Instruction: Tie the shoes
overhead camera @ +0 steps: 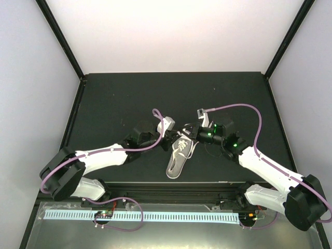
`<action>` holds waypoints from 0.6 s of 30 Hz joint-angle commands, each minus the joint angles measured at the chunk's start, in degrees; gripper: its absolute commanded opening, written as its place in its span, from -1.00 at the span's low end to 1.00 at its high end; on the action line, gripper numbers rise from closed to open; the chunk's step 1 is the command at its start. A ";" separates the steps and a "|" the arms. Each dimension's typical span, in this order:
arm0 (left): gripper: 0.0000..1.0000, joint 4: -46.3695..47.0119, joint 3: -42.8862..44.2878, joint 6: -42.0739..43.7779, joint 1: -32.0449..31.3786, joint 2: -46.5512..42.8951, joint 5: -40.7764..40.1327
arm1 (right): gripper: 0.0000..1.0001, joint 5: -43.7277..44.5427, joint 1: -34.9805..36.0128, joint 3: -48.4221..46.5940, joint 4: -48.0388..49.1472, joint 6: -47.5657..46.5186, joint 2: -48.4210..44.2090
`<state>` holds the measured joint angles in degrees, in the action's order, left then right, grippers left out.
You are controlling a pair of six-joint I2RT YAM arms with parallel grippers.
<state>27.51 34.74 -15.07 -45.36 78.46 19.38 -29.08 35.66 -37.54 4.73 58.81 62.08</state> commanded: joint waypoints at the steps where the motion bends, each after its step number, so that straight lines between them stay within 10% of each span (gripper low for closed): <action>1: -0.97 2.77 0.15 0.15 -0.26 -1.80 0.72 | -0.97 2.53 0.19 -1.90 -0.76 -1.46 0.37; 10: -0.97 1.17 -0.73 -1.15 -0.33 -3.51 1.41 | -0.94 11.71 0.08 -5.00 -8.25 -8.31 2.50; 18: -0.97 -7.02 0.43 -5.94 -0.25 -4.01 -4.50 | 0.52 28.87 -2.83 -12.47 -25.55 -19.19 3.01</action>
<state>24.71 34.13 -17.93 -45.41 75.79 17.96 -14.09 33.95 -45.98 -9.17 47.62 66.22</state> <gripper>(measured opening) 0.016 0.653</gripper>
